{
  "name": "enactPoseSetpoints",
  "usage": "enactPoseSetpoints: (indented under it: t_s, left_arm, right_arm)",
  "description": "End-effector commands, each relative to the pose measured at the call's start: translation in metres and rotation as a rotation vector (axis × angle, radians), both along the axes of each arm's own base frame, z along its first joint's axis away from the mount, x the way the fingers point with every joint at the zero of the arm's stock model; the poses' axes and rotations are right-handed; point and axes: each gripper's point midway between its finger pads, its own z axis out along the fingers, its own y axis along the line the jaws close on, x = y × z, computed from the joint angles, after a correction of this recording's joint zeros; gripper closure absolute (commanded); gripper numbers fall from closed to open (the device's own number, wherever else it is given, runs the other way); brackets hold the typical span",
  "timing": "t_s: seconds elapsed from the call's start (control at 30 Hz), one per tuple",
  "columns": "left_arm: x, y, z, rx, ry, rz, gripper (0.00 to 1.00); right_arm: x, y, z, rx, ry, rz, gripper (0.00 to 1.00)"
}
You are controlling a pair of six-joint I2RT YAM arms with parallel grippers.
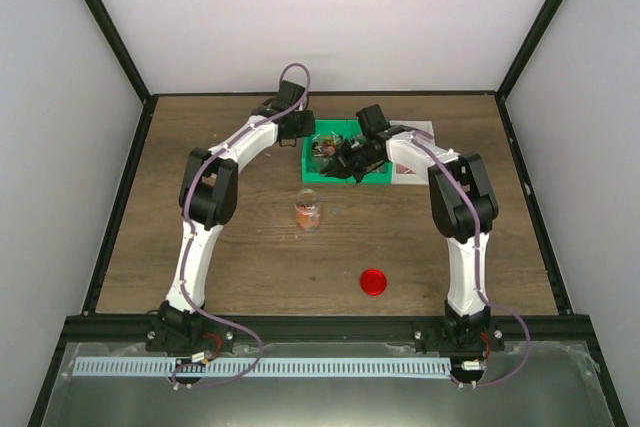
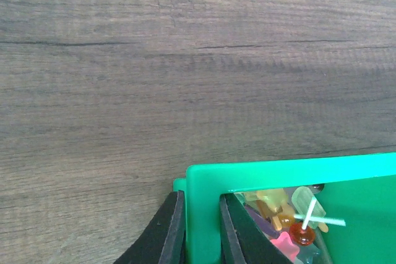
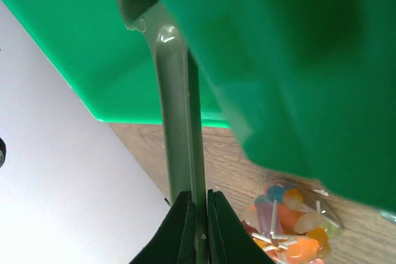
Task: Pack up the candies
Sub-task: Scoop the fake candies from the storage box.
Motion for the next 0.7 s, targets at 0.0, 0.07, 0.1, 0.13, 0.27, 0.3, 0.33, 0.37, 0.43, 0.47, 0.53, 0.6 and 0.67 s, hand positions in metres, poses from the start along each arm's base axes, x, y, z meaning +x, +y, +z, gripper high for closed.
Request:
enactPoseSetpoints:
  t_s: [0.0,0.07,0.1,0.13,0.27,0.3,0.33,0.37,0.43,0.47,0.53,0.6,0.67]
  left_arm:
    - [-0.097,0.016,-0.130,0.105,0.469,-0.023,0.88]
    - [-0.097,0.016,-0.129,0.106,0.470,-0.025,0.88]
    - [-0.097,0.017,-0.128,0.108,0.470,-0.026,0.88]
    - [-0.097,0.017,-0.128,0.109,0.469,-0.026,0.88]
    - [-0.097,0.018,-0.127,0.113,0.465,-0.025,0.89]
    - [-0.097,0.017,-0.126,0.112,0.465,-0.026,0.89]
    - [-0.098,0.018,-0.127,0.113,0.467,-0.025,0.89]
    - [-0.098,0.018,-0.127,0.111,0.467,-0.025,0.89]
    - [-0.098,0.017,-0.127,0.111,0.468,-0.027,0.89]
    - [-0.099,0.017,-0.128,0.109,0.469,-0.027,0.89]
    - [-0.099,0.016,-0.128,0.108,0.471,-0.028,0.89]
    - [-0.100,0.016,-0.128,0.106,0.471,-0.028,0.89]
    - [-0.100,0.017,-0.128,0.108,0.474,-0.029,0.89]
  right_arm:
    - [0.016,-0.026,-0.060,-0.138,-0.012,-0.043,0.99]
    - [0.019,-0.031,-0.065,-0.172,-0.065,-0.019,0.99]
    - [0.016,-0.033,-0.070,-0.185,-0.073,-0.004,0.99]
    - [0.013,-0.034,-0.073,-0.184,-0.084,0.007,0.99]
    - [0.002,-0.039,-0.067,-0.171,-0.137,0.004,0.99]
    - [0.001,-0.041,-0.065,-0.171,-0.145,-0.004,0.99]
    - [0.000,-0.042,-0.060,-0.167,-0.162,-0.009,0.99]
    - [0.000,-0.043,-0.057,-0.166,-0.175,-0.016,0.99]
    - [0.002,-0.043,-0.048,-0.159,-0.204,-0.023,0.99]
    - [0.003,-0.042,-0.045,-0.152,-0.213,-0.025,0.99]
    - [0.004,-0.039,-0.039,-0.129,-0.227,-0.023,0.99]
    - [0.006,-0.035,-0.033,-0.106,-0.241,-0.024,0.99]
    - [0.006,-0.034,-0.030,-0.094,-0.251,-0.028,0.97]
